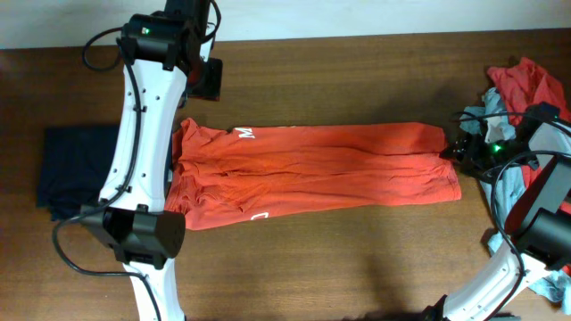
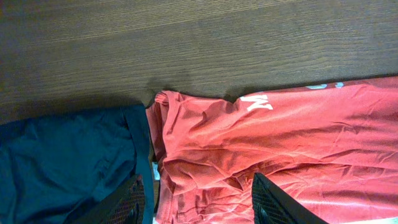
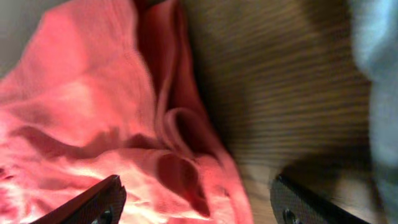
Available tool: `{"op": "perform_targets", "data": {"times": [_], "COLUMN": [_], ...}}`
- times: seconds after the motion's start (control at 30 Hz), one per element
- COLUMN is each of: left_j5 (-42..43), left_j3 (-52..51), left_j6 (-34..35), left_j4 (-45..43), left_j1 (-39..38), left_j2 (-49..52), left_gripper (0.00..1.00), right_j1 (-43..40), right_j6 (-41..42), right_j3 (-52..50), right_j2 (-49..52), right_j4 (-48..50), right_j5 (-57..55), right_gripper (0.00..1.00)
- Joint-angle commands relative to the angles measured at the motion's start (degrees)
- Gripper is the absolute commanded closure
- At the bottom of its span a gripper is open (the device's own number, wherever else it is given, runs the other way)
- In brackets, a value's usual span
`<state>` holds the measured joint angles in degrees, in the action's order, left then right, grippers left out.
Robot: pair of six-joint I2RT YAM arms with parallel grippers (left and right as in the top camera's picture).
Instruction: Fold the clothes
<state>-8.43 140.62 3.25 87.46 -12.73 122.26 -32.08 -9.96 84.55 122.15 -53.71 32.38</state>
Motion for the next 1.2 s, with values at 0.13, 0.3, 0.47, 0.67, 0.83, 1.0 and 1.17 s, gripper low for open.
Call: {"op": "perform_targets", "data": {"times": [0.13, 0.3, 0.47, 0.67, 0.83, 1.0, 1.17], "left_j5": [-0.44, -0.42, -0.44, -0.94, -2.1, -1.92, -1.9], "left_j3": [0.59, 0.59, 0.59, 1.14, 2.51, 2.6, 2.6], "left_j6": [-0.26, -0.26, -0.26, -0.26, -0.26, -0.28, -2.89], "left_j4": [0.07, -0.02, 0.02, 0.04, 0.07, 0.26, -0.24], "left_j1": [0.13, 0.13, 0.13, 0.2, 1.53, 3.13, 3.32], "left_j2": [-0.48, -0.48, -0.48, -0.57, -0.59, -0.59, -0.57], "left_gripper": [0.45, 0.44, 0.44, 0.44, 0.39, 0.38, 0.38], "right_j1": [-0.15, -0.13, -0.15, -0.37, -1.86, -3.91, -1.16], "right_j6": [-3.91, -6.69, -7.17, -7.19, -7.15, -8.44, -12.37], "right_j3": [-0.79, -0.79, -0.79, -0.76, -0.76, -0.76, -2.47], "right_j2": [5.73, 5.73, 5.73, 5.73, 5.73, 5.73, 5.75], "right_j4": [-0.26, -2.45, -3.56, -3.89, -3.69, -3.96, -4.57], "right_j5": [3.21, 3.72, 2.75, 2.73, -4.09, -5.22, -2.34], "right_gripper": [0.2, 0.23, 0.27, 0.26, 0.27, 0.21, 0.24]}}
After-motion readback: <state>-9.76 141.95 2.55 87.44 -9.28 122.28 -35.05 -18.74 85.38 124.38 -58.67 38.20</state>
